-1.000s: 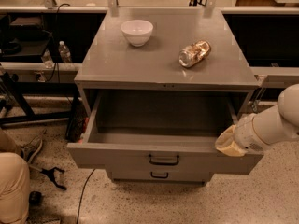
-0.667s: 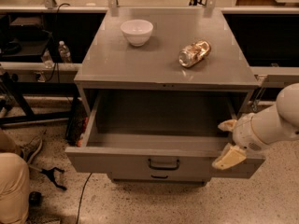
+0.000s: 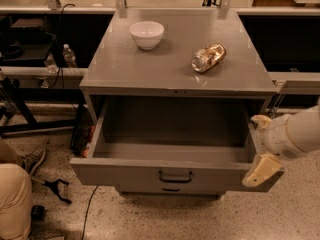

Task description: Open top drawer

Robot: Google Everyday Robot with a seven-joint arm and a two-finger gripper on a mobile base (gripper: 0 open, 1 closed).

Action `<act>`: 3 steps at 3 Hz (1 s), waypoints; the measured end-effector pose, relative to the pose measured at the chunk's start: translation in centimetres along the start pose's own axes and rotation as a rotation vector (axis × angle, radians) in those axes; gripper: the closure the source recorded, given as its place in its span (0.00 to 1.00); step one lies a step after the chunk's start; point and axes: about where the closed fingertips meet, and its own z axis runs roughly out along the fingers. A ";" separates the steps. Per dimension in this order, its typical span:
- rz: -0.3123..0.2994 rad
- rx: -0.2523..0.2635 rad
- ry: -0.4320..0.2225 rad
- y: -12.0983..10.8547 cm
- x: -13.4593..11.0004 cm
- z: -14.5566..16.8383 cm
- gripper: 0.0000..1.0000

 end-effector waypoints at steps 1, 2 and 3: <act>0.012 0.143 0.051 -2.0 1.6 -6.7 0.00; 0.100 0.266 0.108 -4.9 6.2 -14.3 0.00; 0.209 0.283 0.136 -7.5 10.5 -16.4 0.00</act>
Offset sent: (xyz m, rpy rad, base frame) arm -0.0305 -0.1861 0.1485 -0.1594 -0.2073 -0.3437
